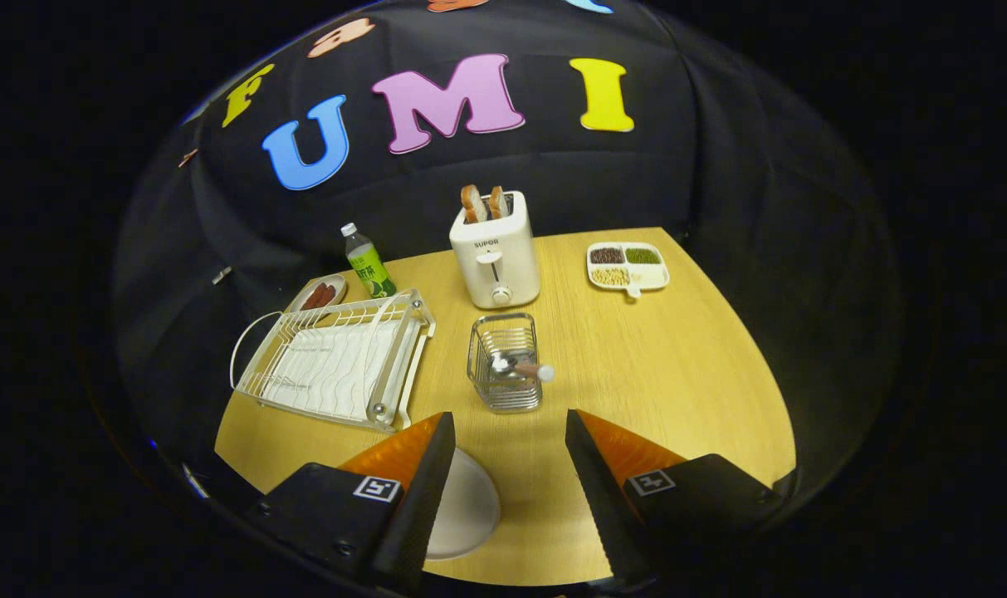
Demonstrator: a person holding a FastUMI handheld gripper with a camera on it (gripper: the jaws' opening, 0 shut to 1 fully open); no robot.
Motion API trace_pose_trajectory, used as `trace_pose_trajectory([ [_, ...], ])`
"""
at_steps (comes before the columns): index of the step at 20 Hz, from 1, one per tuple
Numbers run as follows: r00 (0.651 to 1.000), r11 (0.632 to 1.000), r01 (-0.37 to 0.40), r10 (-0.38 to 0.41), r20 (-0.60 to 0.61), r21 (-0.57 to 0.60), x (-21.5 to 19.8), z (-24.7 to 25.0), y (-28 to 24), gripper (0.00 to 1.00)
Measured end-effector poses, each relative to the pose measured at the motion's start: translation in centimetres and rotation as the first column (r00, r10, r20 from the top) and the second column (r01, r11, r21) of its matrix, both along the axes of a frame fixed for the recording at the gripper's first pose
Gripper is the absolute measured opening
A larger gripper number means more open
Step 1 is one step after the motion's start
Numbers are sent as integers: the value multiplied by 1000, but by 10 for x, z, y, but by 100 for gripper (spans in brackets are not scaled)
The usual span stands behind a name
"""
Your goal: Take the plate from the dish rack, then take the spoon from the basket and place it into the plate.
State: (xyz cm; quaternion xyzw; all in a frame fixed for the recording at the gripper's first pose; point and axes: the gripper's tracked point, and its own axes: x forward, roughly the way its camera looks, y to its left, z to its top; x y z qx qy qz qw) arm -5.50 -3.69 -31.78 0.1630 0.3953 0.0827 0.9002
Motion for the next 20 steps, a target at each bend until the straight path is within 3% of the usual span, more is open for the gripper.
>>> trace_pose_trajectory([
  [3,995,993,-90,92,27,-80,25,-3,-9,82],
  [6,987,984,-160,160,-12,-81,35,-29,-4,79],
  [7,983,980,-182,181,-26,-80,39,-38,-1,73],
  [9,976,976,-214,211,-51,-53,42,-53,6,63],
  [12,972,974,-224,222,-75,-24,51,-69,9,62],
  [18,963,972,-233,233,-134,20,54,-85,20,35],
  [19,963,972,-230,234,-136,42,53,-84,24,23],
  [20,963,973,-222,228,-142,57,53,-83,25,20],
])
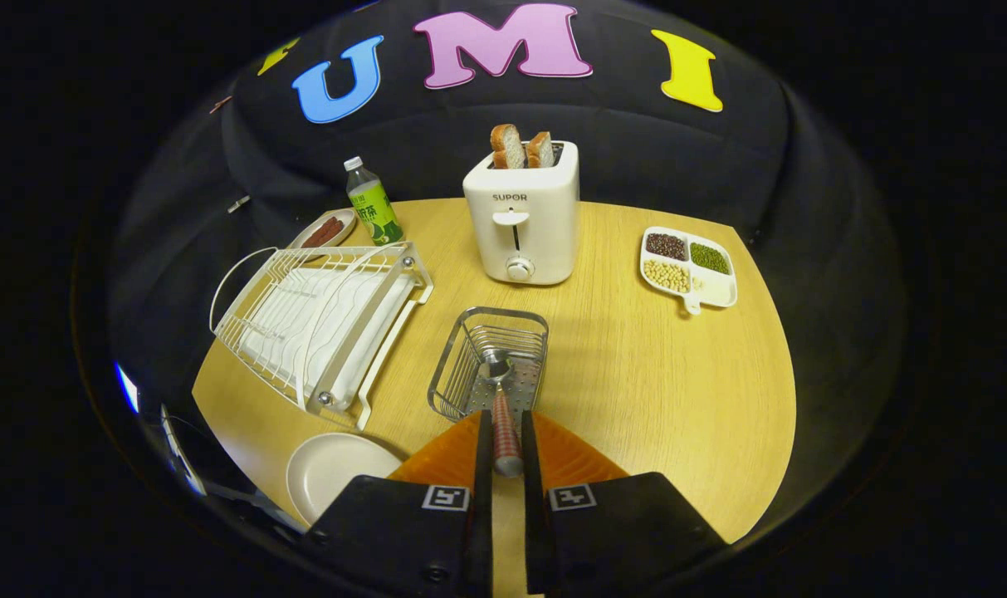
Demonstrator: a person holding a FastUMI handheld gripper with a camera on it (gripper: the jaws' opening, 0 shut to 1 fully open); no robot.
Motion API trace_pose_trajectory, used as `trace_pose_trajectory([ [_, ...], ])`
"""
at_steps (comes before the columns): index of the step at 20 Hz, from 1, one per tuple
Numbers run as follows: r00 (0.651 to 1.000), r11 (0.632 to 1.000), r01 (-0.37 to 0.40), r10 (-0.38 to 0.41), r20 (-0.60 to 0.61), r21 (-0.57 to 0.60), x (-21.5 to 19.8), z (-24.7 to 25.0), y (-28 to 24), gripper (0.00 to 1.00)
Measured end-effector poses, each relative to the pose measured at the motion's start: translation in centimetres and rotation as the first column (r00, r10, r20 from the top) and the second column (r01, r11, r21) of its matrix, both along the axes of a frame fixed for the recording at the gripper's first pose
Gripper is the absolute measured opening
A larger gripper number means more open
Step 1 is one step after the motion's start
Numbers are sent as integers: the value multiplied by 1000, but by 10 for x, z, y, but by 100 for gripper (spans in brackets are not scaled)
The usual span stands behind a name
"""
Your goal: Take the plate from the dish rack, then take the spoon from the basket and place it into the plate.
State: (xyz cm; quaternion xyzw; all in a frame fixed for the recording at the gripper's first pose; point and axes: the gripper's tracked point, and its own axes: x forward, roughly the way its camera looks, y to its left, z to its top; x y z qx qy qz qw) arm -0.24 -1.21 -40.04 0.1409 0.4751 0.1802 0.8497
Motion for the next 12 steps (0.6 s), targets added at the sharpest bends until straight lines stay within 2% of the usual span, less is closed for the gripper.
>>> trace_pose_trajectory([
  [1,1000,1000,7,-7,-2,-4,1,0,-3,16],
  [4,999,998,48,-48,15,-30,4,4,-13,13],
  [12,989,992,127,-127,73,5,3,42,-20,13],
])
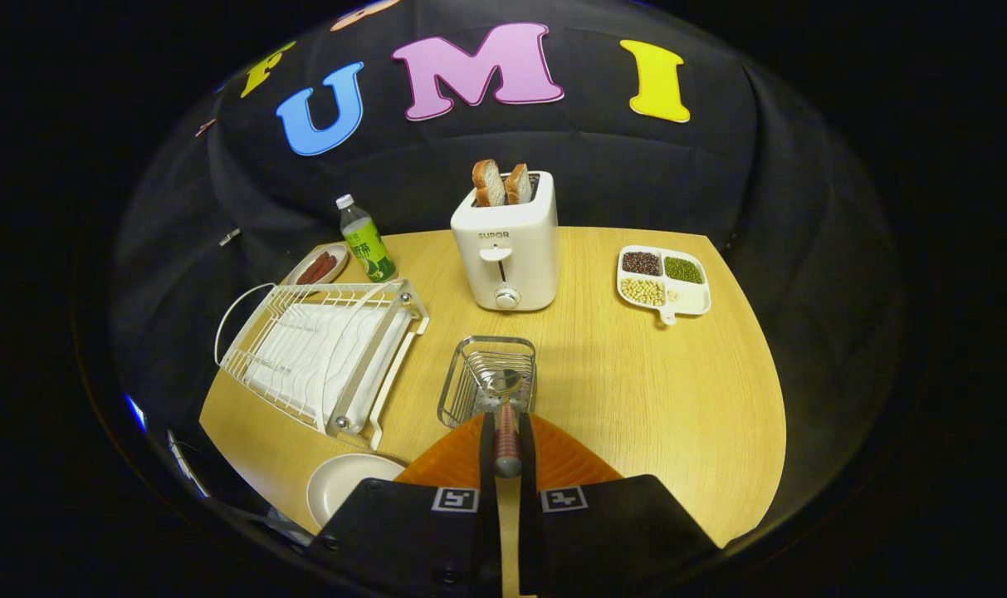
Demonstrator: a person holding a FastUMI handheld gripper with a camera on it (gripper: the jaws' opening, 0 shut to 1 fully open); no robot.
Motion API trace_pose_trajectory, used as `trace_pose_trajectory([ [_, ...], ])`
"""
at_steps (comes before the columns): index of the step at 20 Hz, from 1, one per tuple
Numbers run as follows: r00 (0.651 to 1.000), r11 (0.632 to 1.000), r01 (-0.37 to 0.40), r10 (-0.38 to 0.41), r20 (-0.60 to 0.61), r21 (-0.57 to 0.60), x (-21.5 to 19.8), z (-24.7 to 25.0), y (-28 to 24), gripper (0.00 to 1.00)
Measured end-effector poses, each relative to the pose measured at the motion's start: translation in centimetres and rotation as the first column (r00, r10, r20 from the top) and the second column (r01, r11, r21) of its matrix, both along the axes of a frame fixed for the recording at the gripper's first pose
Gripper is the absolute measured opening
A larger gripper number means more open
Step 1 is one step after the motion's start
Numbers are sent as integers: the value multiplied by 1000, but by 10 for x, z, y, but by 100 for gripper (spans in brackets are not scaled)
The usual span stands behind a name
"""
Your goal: Take the plate from the dish rack, then take the spoon from the basket and place it into the plate.
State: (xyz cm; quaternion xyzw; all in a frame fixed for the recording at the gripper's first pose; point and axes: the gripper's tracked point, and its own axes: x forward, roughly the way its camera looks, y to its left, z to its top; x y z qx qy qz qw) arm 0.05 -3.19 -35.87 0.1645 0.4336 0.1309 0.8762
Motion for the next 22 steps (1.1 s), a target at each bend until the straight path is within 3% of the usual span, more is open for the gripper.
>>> trace_pose_trajectory([
  [10,989,996,54,-64,135,72,-30,103,-12,12],
  [15,992,991,-40,24,127,131,-74,127,27,12],
  [18,990,987,-112,100,100,119,-100,116,58,12],
  [22,988,982,-152,148,46,109,-123,89,93,12],
])
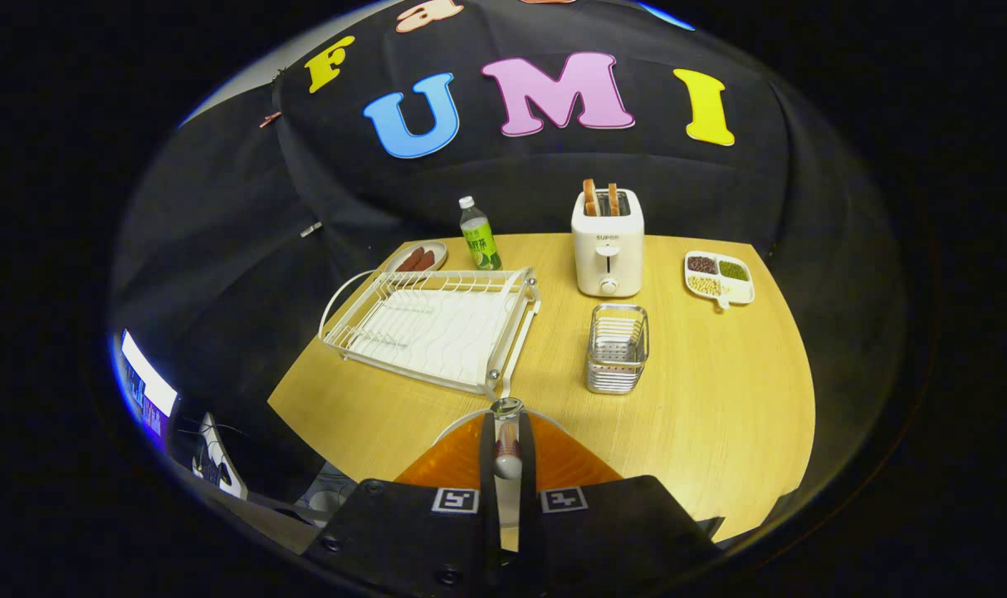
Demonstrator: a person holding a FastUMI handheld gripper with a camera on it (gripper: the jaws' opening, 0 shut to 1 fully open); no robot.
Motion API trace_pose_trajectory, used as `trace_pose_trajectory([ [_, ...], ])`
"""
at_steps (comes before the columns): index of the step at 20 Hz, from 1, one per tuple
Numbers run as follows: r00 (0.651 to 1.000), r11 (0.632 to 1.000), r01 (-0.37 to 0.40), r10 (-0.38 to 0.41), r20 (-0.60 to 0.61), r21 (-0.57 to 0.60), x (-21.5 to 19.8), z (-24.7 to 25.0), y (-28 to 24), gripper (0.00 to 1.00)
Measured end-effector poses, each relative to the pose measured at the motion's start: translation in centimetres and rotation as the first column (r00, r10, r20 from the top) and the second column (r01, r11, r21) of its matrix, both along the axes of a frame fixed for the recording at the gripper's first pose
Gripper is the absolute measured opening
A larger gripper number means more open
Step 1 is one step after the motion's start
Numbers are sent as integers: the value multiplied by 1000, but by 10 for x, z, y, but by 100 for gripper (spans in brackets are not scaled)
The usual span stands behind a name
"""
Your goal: Take the plate from the dish rack, then take the spoon from the basket and place it into the plate.
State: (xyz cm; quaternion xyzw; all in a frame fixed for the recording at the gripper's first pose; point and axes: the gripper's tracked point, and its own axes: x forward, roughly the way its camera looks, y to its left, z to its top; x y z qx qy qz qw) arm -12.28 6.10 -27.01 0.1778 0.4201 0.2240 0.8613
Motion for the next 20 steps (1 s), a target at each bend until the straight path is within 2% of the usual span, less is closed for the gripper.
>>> trace_pose_trajectory([
  [5,997,997,-48,45,-59,-62,-16,-43,23,12],
  [9,994,996,-65,60,-94,-55,-26,-64,36,12],
  [14,988,996,-77,69,-139,-51,-37,-81,38,13],
  [20,979,988,-110,88,-184,-111,-51,-106,37,17],
])
